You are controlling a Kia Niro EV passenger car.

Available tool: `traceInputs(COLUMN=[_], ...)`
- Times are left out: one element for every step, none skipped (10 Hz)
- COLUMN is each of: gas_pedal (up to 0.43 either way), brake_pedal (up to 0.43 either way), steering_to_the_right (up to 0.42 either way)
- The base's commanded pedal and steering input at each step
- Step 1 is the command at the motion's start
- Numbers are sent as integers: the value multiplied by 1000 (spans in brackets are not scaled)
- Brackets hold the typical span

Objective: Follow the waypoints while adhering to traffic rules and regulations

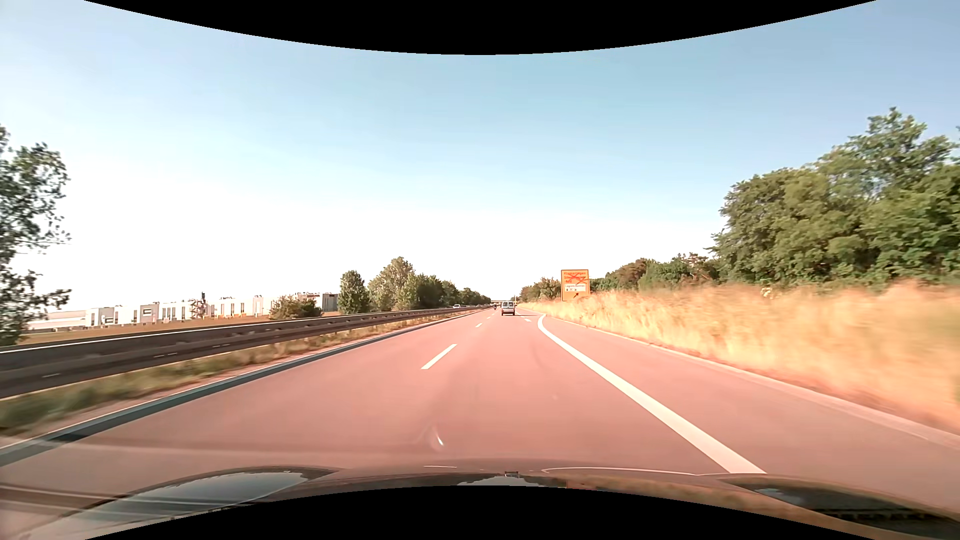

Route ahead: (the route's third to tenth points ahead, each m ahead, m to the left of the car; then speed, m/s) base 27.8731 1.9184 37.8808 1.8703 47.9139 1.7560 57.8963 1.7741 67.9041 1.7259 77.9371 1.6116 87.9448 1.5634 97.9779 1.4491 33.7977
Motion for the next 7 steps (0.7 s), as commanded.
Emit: traceInputs(gas_pedal=[390,390,390,390,390,390,390], brake_pedal=[6,6,6,6,6,6,6], steering_to_the_right=[-1,-1,-2,-2,-2,-2,-2])
